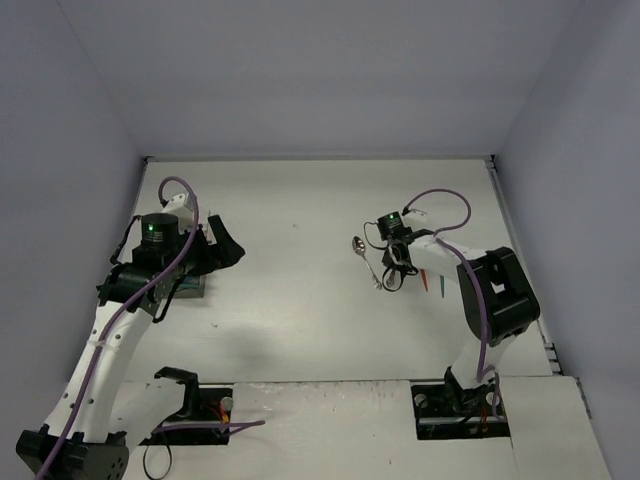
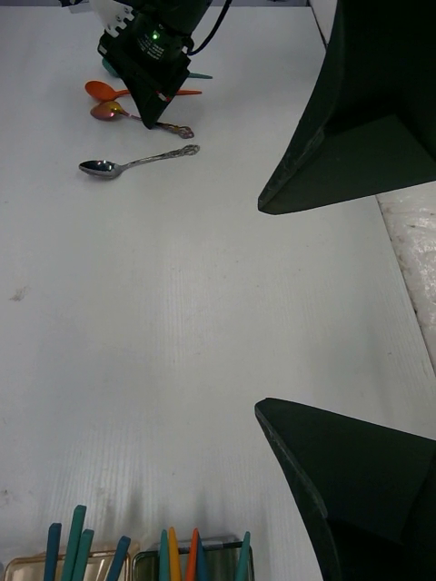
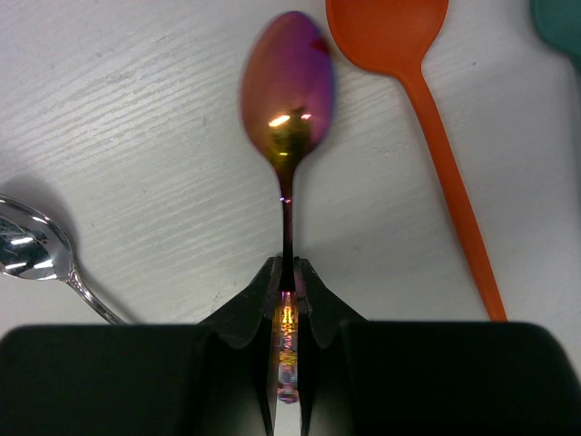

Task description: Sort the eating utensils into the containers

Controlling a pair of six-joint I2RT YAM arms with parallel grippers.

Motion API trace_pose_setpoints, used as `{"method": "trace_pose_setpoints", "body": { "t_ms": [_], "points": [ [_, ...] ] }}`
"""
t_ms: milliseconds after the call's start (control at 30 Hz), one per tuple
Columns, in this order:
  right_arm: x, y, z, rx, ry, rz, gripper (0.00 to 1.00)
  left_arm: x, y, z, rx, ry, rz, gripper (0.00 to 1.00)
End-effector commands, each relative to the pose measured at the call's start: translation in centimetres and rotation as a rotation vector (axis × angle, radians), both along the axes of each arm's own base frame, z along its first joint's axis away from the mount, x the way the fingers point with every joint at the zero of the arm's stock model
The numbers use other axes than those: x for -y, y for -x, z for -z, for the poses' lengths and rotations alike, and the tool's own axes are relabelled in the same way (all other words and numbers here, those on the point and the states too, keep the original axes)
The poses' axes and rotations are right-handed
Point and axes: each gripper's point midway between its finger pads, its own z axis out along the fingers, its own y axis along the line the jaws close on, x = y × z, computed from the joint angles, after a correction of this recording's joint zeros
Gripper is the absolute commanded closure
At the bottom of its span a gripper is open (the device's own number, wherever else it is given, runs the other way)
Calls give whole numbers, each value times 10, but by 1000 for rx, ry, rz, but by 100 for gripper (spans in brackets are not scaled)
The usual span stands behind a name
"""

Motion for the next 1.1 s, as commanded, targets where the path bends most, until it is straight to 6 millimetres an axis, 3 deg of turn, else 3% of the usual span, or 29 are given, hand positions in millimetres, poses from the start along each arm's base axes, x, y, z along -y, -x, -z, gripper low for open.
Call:
{"method": "trace_pose_setpoints", "body": {
  "t_ms": [0, 133, 267, 300, 400, 500, 667, 900, 1067],
  "points": [
    [11, 2, 4, -9, 55, 2, 100, 15, -7, -22, 69, 38, 68, 20],
    [6, -4, -20, 38, 59, -81, 100, 27, -5, -31, 87, 67, 110, 20],
    [-10, -13, -67, 139, 25, -209, 100, 43, -5, -47, 138, 100, 152, 20],
    [-11, -14, -70, 145, 23, -212, 100, 43, -5, -48, 140, 101, 153, 20],
    [-44, -10, -119, 247, -66, -425, 100, 69, -6, -58, 172, 147, 209, 20],
    [-74, 0, -152, 316, -147, -608, 100, 87, -11, -63, 192, 174, 227, 20],
    [-109, 20, -204, 426, -276, -788, 100, 123, -13, -73, 232, 241, 276, 20],
    [-140, 35, -251, 494, -461, -842, 100, 190, -2, -75, 280, 280, 368, 20],
    [-156, 41, -271, 508, -557, -821, 100, 226, -5, -74, 333, 261, 362, 23]
  ]
}}
